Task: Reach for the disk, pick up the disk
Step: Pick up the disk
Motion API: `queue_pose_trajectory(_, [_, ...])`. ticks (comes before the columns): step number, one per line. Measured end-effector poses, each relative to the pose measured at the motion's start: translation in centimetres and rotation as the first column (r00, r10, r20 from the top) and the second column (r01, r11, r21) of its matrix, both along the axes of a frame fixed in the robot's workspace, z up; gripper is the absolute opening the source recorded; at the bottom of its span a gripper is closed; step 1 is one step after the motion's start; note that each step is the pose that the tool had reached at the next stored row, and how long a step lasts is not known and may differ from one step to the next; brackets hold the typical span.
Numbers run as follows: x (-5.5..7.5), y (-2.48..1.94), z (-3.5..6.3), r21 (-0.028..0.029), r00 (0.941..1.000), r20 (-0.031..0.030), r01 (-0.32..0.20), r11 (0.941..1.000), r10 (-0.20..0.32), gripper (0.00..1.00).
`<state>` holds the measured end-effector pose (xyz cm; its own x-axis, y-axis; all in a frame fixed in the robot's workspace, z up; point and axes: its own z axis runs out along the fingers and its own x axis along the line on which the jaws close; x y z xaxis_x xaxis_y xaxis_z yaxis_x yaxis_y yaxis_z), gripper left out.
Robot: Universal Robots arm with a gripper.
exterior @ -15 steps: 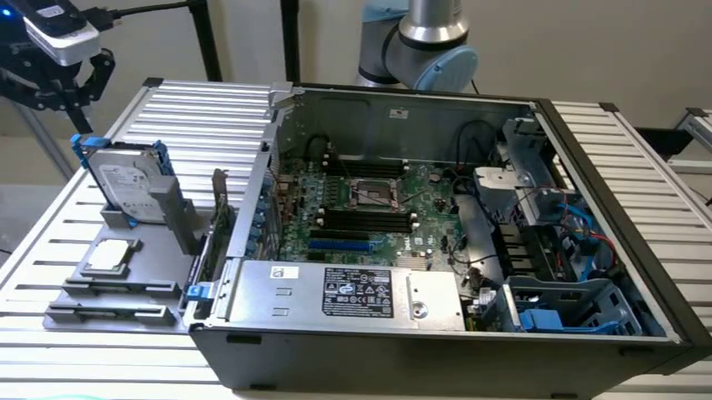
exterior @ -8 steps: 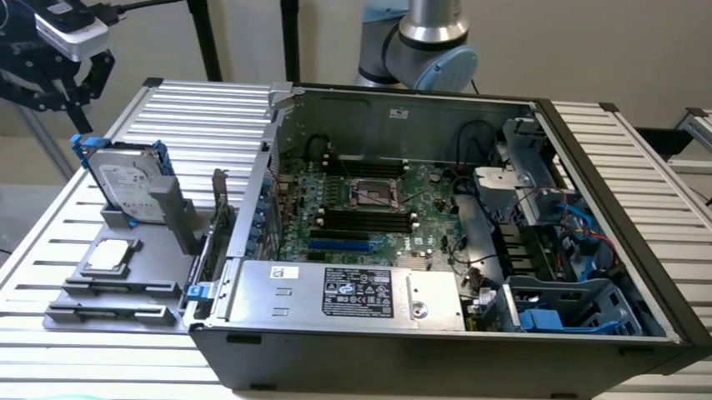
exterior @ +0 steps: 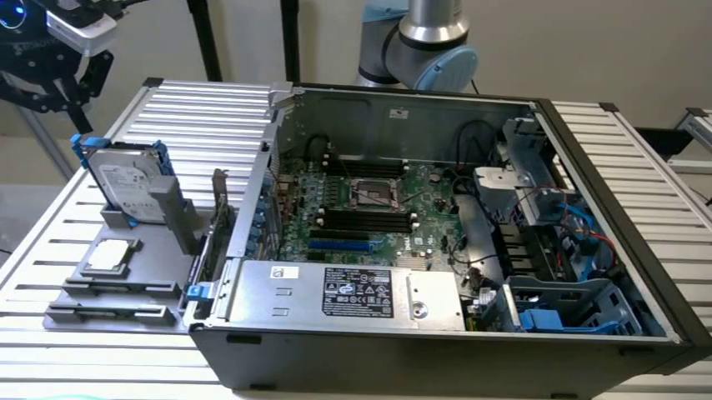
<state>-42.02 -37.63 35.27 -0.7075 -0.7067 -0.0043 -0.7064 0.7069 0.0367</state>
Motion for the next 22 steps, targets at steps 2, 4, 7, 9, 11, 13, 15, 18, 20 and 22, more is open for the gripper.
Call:
queue_pose_trajectory(2, [0.0,0.0,0.0,0.0,0.9994,0.0,-0.036,0.9994,0.036,0.11])
queue_pose_trajectory(4, [0.0,0.01,0.0,0.0,0.9974,0.0,-0.072,0.9974,0.072,0.11])
queue_pose_trajectory(7, [0.0,0.0,0.0,0.0,0.992,0.0,-0.126,0.992,0.126,0.11])
queue_pose_trajectory(9, [0.0,0.0,0.0,0.0,0.9868,0.0,-0.162,0.9868,0.162,0.11])
queue_pose_trajectory(11, [0.0,0.0,0.0,0.0,0.9802,0.0,-0.198,0.9802,0.198,0.11])
queue_pose_trajectory(13, [0.0,0.0,0.0,0.0,0.9723,0.0,-0.234,0.9723,0.234,0.11])
queue_pose_trajectory(15, [0.0,0.0,0.0,0.0,0.9632,0.0,-0.269,0.9632,0.269,0.11])
queue_pose_trajectory(18, [0.0,0.0,-0.01,0.0,0.9468,0.0,-0.322,0.9468,0.322,0.11])
queue_pose_trajectory(20, [0.0,0.0,-0.01,0.0,0.9344,0.0,-0.356,0.9344,0.356,0.11])
queue_pose_trajectory(22, [0.0,0.0,-0.01,0.0,0.921,0.0,-0.389,0.921,0.389,0.11])
